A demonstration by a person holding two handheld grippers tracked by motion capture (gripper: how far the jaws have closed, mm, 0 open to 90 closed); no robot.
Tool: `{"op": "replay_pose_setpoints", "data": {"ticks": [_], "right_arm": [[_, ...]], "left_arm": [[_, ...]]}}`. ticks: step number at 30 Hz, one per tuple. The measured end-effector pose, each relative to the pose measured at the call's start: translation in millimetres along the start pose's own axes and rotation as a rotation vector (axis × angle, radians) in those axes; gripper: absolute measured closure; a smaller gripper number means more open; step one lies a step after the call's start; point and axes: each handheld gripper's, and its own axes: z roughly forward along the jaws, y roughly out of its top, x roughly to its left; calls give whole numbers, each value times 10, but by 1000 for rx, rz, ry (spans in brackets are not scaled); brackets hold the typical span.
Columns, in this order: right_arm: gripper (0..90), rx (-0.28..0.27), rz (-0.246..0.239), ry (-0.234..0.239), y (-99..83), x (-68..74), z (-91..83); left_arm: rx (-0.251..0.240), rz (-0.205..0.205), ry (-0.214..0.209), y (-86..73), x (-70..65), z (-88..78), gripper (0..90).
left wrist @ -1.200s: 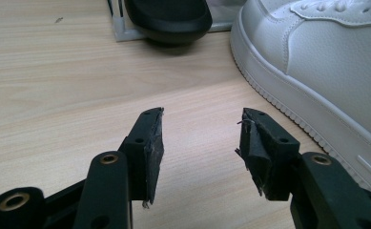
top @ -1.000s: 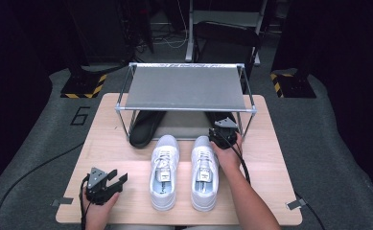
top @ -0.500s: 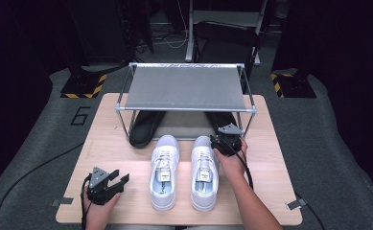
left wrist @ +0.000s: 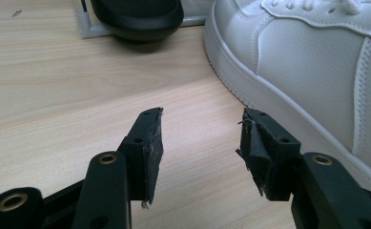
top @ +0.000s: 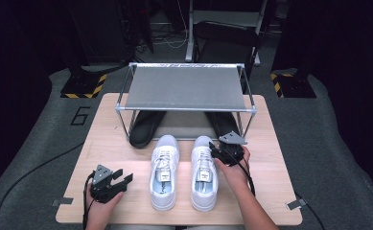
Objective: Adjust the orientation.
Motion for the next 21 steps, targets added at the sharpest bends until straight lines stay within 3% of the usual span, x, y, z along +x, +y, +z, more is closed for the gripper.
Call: {"op": "replay_pose_setpoints", "data": {"ticks": [5, 10, 18, 21], "right_arm": [[422, 4, 22, -20, -50, -5, -49], [398, 1, 35, -4, -80, -39, -108], [411, -13, 56, -5, -101, -43, -173], [411, -19, 42, -18, -113, -27, -207]], "left_arm": [[-9, 1, 13, 27, -14, 10, 515], [-10, 12, -40, 94, -53, -11, 516], [-24, 45, -70, 202, -153, -40, 513], [-30, 64, -74, 241, -200, -64, 516]]}}
